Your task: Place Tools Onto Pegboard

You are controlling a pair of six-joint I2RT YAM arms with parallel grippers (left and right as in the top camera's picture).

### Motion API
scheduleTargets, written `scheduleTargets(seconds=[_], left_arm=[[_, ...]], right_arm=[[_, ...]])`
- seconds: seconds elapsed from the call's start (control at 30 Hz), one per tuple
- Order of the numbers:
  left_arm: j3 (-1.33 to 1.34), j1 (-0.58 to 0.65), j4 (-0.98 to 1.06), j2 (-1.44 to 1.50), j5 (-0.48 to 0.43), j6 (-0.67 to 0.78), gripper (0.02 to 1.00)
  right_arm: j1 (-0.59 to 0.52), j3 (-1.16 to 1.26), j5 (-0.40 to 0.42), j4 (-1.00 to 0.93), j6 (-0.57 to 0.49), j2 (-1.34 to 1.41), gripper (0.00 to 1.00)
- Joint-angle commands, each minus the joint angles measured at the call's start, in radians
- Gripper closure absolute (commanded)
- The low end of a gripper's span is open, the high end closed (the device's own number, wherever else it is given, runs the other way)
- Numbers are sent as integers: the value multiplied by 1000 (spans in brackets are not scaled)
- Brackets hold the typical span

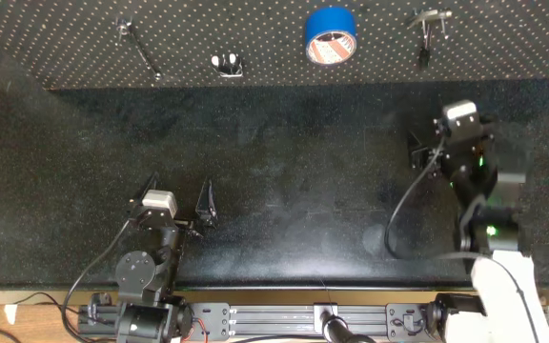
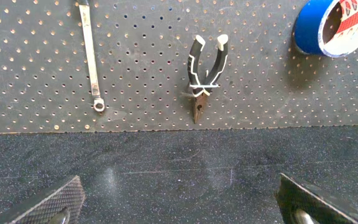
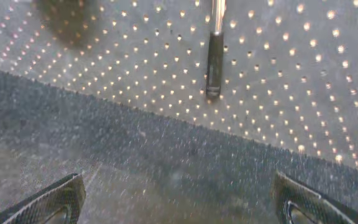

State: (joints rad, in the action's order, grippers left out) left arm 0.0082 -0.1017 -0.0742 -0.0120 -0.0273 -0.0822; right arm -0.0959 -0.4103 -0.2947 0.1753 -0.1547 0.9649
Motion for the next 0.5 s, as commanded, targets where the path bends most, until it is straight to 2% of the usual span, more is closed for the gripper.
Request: scheduleTargets(seconds=[0.03, 0.17, 0.2, 0.37, 0.4, 0.43, 0.5], left_arm=[[-3, -4, -5, 9, -11, 9, 23], [-3, -5, -6, 9, -11, 9, 23], [-3, -4, -6, 9, -11, 9, 23], [-3, -4, -5, 9, -11, 9, 23], [-3, -4, -5, 9, -11, 9, 23], [-3, -4, -5, 9, -11, 9, 23], [-3, -4, -5, 9, -11, 9, 25]], right_arm=[[6, 184, -5, 145, 149, -209, 25], [6, 254, 2, 156, 212, -367, 25], [6, 277, 27, 156, 255, -420, 27], [6, 396, 33, 156, 259, -638, 25], [7, 406, 51, 80, 258, -718, 27], [7, 406, 104, -56, 255, -818, 25], [8, 406, 108, -206, 254, -920, 25]])
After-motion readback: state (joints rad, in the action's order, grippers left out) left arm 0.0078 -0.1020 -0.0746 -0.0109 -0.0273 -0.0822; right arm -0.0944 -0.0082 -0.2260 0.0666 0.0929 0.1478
